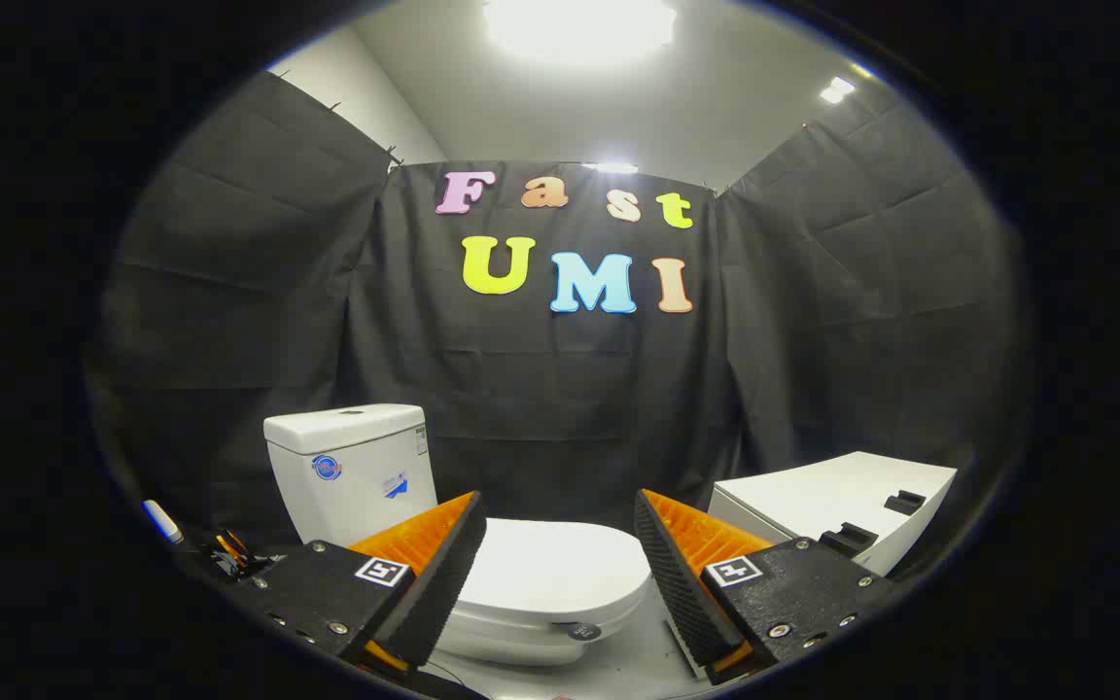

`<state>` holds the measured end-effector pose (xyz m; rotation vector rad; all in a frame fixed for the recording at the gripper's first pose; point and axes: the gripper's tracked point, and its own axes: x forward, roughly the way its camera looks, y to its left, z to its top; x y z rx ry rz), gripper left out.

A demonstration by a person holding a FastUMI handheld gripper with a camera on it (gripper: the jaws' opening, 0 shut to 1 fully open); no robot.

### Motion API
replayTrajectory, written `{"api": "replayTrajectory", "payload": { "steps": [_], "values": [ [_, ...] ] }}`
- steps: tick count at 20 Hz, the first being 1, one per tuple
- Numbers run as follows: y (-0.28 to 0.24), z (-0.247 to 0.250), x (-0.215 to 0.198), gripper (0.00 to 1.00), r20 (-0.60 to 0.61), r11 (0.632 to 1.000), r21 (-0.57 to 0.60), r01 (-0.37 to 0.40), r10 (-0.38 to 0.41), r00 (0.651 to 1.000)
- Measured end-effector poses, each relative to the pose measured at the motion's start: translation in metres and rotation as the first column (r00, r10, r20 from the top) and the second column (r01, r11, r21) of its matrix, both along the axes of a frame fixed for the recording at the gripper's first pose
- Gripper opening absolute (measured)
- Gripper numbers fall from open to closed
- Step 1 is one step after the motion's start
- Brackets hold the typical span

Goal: Open the toilet lid.

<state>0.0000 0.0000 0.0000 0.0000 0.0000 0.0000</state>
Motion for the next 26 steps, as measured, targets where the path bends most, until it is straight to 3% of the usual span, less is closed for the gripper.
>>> {"api": "replayTrajectory", "payload": {
  "steps": [26],
  "values": [
    [-0.001, -0.003, 0.014, 0.95, 0.017, 0.998, 0.056, 0.001, -0.002, 1.000]
  ]
}}
